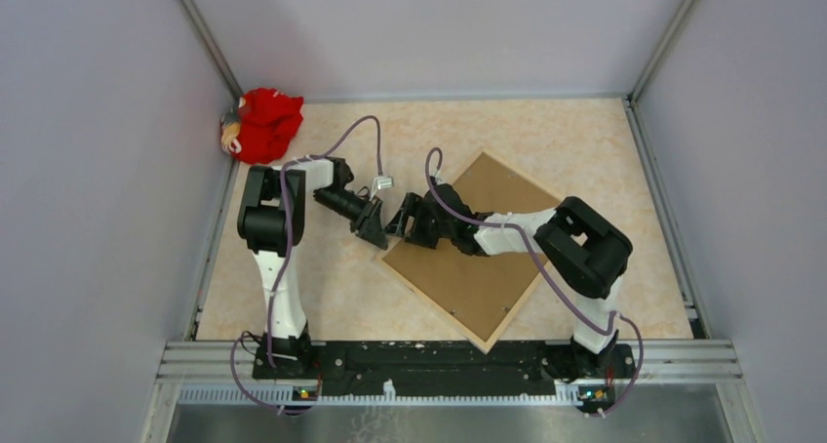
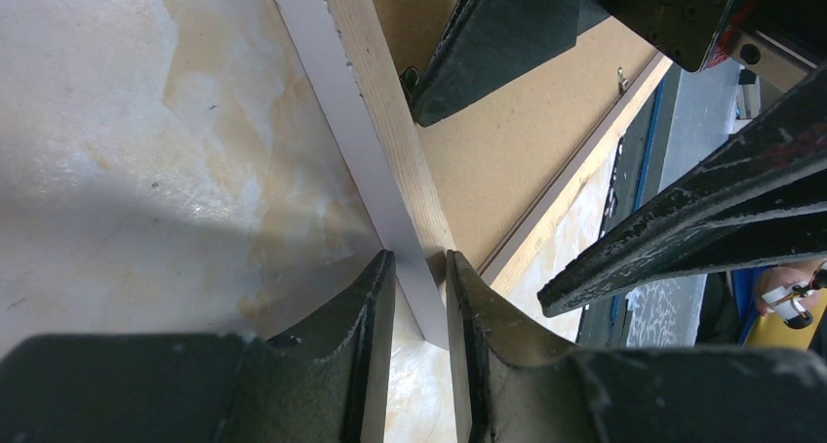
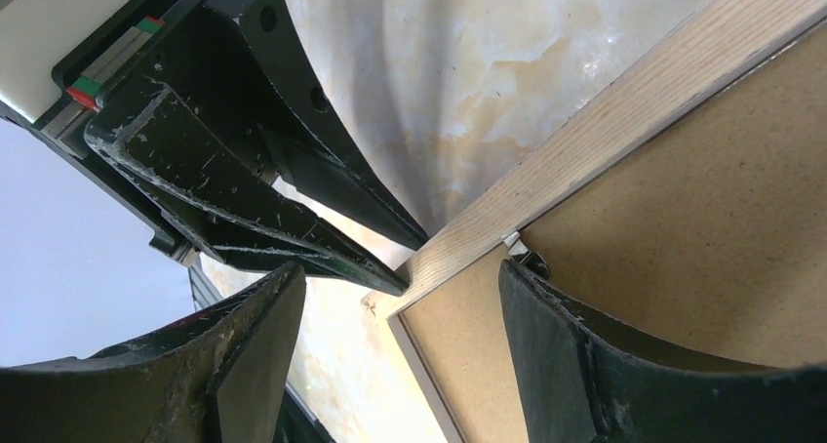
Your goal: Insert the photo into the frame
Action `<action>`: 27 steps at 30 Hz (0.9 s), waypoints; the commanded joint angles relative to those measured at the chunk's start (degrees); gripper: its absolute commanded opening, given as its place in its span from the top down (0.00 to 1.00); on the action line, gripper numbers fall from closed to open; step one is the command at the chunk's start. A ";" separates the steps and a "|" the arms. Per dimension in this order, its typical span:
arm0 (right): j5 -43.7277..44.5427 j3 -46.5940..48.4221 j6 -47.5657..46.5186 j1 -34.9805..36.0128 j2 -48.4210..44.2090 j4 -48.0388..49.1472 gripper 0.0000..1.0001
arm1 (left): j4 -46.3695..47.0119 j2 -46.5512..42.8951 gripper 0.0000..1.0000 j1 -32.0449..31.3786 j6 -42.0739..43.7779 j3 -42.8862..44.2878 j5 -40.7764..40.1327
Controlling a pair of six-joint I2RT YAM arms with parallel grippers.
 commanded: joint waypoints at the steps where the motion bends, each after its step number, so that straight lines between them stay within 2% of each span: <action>1: 3.12 1.82 -2.36 -0.43 0.91 -1.13 0.27 | 1.22 -0.16 0.68 -0.10 2.27 -1.06 -0.76; 9: 0.86 2.35 -2.61 -0.43 0.87 0.27 0.28 | 0.95 -0.17 0.69 -0.10 2.52 -0.86 -0.88; 14: -4.50 1.74 -1.11 -1.53 -3.58 3.09 0.22 | -0.51 -0.15 0.69 0.15 2.65 1.00 -1.38; 20: -1.70 -0.16 -3.80 -4.81 -13.22 -2.90 0.15 | -1.80 -0.60 0.68 0.43 2.49 3.58 -1.33; 27: -0.20 1.36 -8.77 -5.69 -9.31 -8.59 0.14 | 0.20 -0.43 0.69 0.38 0.59 2.19 -0.81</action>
